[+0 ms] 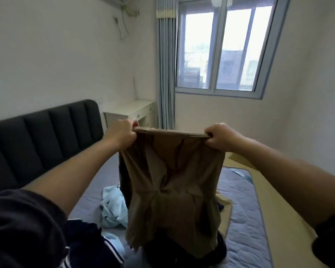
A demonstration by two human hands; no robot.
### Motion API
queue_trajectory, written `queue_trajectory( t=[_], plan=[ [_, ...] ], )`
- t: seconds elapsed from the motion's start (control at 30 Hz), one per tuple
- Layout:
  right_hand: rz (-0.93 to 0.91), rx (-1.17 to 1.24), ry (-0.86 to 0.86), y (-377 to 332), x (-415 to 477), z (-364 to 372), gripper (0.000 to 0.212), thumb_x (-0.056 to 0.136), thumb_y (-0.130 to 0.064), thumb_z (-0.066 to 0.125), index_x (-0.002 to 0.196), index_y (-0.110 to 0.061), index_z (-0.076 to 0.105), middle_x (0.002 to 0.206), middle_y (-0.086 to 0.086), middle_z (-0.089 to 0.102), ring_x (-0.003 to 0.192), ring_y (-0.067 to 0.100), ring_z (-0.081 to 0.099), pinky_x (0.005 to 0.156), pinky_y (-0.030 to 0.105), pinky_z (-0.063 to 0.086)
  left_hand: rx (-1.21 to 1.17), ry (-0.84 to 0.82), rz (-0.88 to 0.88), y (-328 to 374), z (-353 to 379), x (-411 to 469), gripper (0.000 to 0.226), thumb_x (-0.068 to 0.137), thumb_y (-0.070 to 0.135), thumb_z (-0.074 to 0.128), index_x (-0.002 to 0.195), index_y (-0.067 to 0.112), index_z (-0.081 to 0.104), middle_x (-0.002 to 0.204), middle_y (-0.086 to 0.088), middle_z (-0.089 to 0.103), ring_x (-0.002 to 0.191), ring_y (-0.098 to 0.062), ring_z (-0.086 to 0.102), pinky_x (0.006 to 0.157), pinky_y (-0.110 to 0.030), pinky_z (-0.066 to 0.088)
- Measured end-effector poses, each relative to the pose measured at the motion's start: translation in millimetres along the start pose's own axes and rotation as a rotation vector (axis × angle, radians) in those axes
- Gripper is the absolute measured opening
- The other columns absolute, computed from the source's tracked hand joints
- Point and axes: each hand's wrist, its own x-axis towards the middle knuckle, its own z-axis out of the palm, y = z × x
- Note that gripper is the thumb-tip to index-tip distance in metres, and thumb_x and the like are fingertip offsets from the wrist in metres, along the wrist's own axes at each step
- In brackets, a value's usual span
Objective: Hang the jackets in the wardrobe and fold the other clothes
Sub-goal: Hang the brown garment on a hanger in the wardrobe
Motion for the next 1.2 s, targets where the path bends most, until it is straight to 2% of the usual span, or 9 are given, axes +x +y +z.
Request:
queue_trajectory(
  t=[0.2,0.33,0.47,0.57,0.73,0.83,0.97,1.07,1.2],
  plan=[
    [0.148,0.093,0.044,2.7,6.0,-44.0,0.016,0.087,-0.013,0.053,0.08,-0.006,0.065,0.077,0.007,0.058,0.076,0.022,0.054,0.068,0.032,0.047,-0.43,-0.004,-0.32,-16.8,-18.6,23.6,0.027,0.092,0.007,0.036,0.096,-0.003,0.061,0.098,-0.023,0.061,0.092,-0.034,0.057,0.074,-0.033,0.04],
    [0.297,0.215,-0.065,4.9,-1.1,-42.7,0.021,0.09,-0.011,0.047,0.09,-0.006,0.068,0.089,0.011,0.063,0.084,0.024,0.059,0.075,0.034,0.052,-0.408,0.05,-0.256,-14.4,-28.4,25.9,0.029,0.09,0.004,0.041,0.068,0.011,0.059,0.07,-0.009,0.058,0.066,-0.021,0.052,0.054,-0.027,0.038],
    [0.343,0.708,-0.015,3.0,-9.0,-52.7,0.022,0.097,-0.012,0.046,0.086,-0.01,0.064,0.075,0.006,0.06,0.07,0.018,0.057,0.062,0.027,0.048,-0.778,-0.154,-0.139,-12.8,-48.5,34.9,0.036,0.096,0.008,0.046,0.074,0.018,0.073,0.083,-0.006,0.07,0.077,-0.021,0.067,0.071,-0.031,0.057],
    [0.379,1.161,0.003,-1.4,-13.7,-54.1,0.022,0.096,-0.009,0.043,0.078,-0.009,0.055,0.061,0.004,0.052,0.049,0.011,0.049,0.046,0.02,0.04,-0.979,-0.422,-0.047,-7.9,-53.1,32.8,0.044,0.098,0.015,0.046,0.068,0.021,0.078,0.074,-0.002,0.073,0.065,-0.011,0.069,0.055,-0.02,0.054],
    [0.391,0.739,-0.056,11.2,-26.7,-68.3,0.026,0.096,-0.013,0.046,0.076,-0.007,0.061,0.069,0.006,0.055,0.056,0.01,0.053,0.051,0.02,0.044,-0.477,-0.752,0.036,-4.3,-66.5,31.0,0.04,0.074,0.059,0.061,0.092,0.024,0.071,0.094,0.006,0.07,0.082,-0.008,0.066,0.068,-0.018,0.053],
    [0.253,0.394,-0.164,17.8,-32.8,-77.9,0.021,0.092,-0.035,0.058,0.086,-0.018,0.068,0.083,0.0,0.064,0.078,0.011,0.059,0.068,0.02,0.047,0.037,-0.936,0.136,-3.3,-68.6,22.8,0.044,0.069,0.053,0.075,0.106,0.032,0.064,0.106,0.012,0.064,0.095,-0.006,0.062,0.074,-0.017,0.052],
    [0.163,0.04,-0.513,1.9,-38.1,-72.1,0.02,0.078,-0.04,0.074,0.089,-0.027,0.064,0.086,-0.007,0.065,0.079,0.008,0.061,0.065,0.015,0.048,0.543,-0.609,0.334,-5.6,-52.3,23.9,0.006,0.089,0.02,0.059,0.089,0.023,0.064,0.09,0.005,0.061,0.08,-0.009,0.057,0.074,-0.024,0.051],
    [0.21,-0.144,-0.467,1.0,-39.8,-63.3,0.011,0.087,-0.025,0.066,0.078,-0.022,0.06,0.073,-0.007,0.057,0.066,0.006,0.053,0.058,0.014,0.041,0.03,-0.544,0.178,-8.5,-53.8,33.5,0.022,0.094,0.007,0.046,0.082,0.015,0.062,0.088,-0.005,0.064,0.076,-0.013,0.057,0.065,-0.02,0.048],
    [0.345,0.581,-0.053,1.4,-41.1,-56.4,0.027,0.097,-0.004,0.04,0.079,-0.012,0.058,0.077,0.008,0.056,0.071,0.017,0.052,0.065,0.025,0.044,-0.447,-0.43,0.033,-7.8,-44.6,29.2,0.03,0.093,-0.001,0.04,0.084,0.016,0.063,0.082,-0.005,0.064,0.075,-0.015,0.06,0.059,-0.019,0.048]
  ],
)
